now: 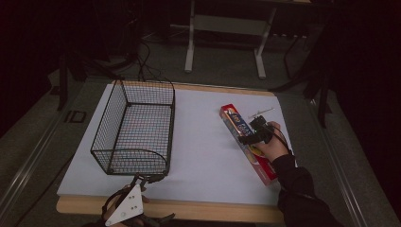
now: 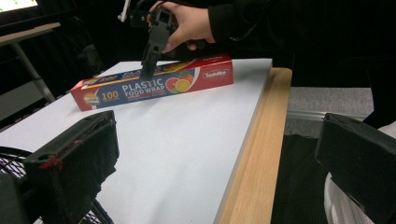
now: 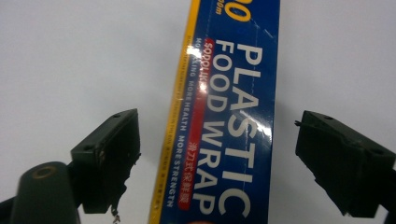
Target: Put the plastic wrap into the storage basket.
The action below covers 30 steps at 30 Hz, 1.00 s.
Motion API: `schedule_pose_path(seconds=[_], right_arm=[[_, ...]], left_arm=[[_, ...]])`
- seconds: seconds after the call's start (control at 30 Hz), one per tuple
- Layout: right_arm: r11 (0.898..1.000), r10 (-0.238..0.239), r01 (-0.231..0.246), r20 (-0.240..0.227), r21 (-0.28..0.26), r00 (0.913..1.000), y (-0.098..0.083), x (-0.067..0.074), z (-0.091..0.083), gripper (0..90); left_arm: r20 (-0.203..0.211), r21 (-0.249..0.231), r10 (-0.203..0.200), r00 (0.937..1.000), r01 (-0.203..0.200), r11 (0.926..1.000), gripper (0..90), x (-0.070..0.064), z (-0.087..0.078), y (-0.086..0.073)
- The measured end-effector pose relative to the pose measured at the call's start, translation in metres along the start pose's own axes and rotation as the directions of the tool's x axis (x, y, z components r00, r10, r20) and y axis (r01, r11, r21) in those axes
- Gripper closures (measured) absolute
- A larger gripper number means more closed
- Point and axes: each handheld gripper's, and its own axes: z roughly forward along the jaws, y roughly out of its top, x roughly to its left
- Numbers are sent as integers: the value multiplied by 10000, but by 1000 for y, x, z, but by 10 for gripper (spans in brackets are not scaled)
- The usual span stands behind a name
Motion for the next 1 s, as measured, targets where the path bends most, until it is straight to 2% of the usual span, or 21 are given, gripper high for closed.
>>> schedule_pose_path(seconds=[0.03,0.07,0.1,0.13,0.17,0.2,0.23,0.47,0.5,0.53,0.6,0.63,0.67,0.7,0.8,0.83,0.87,0.9,0.93,1.0], right_arm=[[9997,64,-64,14,224,10000,1,-1,3,158],[9997,64,-64,14,224,10000,1,-1,3,158],[9990,102,-99,-78,441,9999,2,-2,5,160],[9965,211,-214,40,804,9998,3,-3,8,194],[9965,211,-214,40,804,9998,3,-3,8,194],[9942,255,-245,-84,1048,9996,3,-3,10,194],[9907,192,-195,38,1347,9998,4,-3,13,215],[9846,297,-292,-7,1725,9996,8,-3,15,261],[9776,286,-258,-100,2087,9995,13,-1,16,327],[9752,261,-231,-108,2202,9996,14,0,16,343],[9718,245,-210,-120,2350,9996,15,0,17,345],[9603,307,-285,-37,2774,9995,20,1,18,353],[9603,307,-285,-37,2774,9995,20,1,18,353],[9559,344,-328,-4,2919,9994,21,1,18,356],[9322,621,-618,108,3567,9980,27,1,21,363],[9169,703,-718,184,3925,9974,30,1,24,369],[9113,751,-781,232,4042,9969,31,2,24,375],[9113,751,-781,232,4042,9969,31,2,24,375],[9067,904,-933,266,4113,9955,33,1,24,387],[9069,1032,-1030,217,4086,9944,33,-1,23,394]], left_arm=[[-11,-3,2,10000,-2,10000,0,0,0,0],[-8,-9,-15,10000,15,10000,0,0,0,0],[-7,-10,-29,10000,29,10000,0,0,0,0],[-6,-2,-25,10000,25,10000,0,0,0,0],[-3,0,-13,10000,13,10000,0,0,0,0],[6,2,-15,10000,15,10000,0,0,0,0],[5,4,-3,10000,3,10000,0,0,0,0],[10,30,21,10000,-21,10000,0,0,1,0],[10,59,33,10000,-33,10000,0,0,1,0],[-12,71,32,10000,-32,10000,0,0,1,-1],[-24,80,13,10000,-13,10000,0,0,1,-1],[-27,75,6,10000,-6,10000,0,0,1,-1],[-27,75,6,10000,-6,10000,0,0,1,-1],[-35,98,30,10000,-29,9999,0,-1,2,-1],[-17,130,32,10000,-32,9999,0,-1,2,-1],[-15,144,45,10000,-44,9999,0,-1,2,-1],[-26,137,72,10000,-72,9999,0,-1,2,-1],[-26,137,72,10000,-72,9999,0,-1,2,-1],[-23,130,88,10000,-87,9999,0,-1,1,-1],[-28,131,73,10000,-72,9999,0,-1,1,-1]])
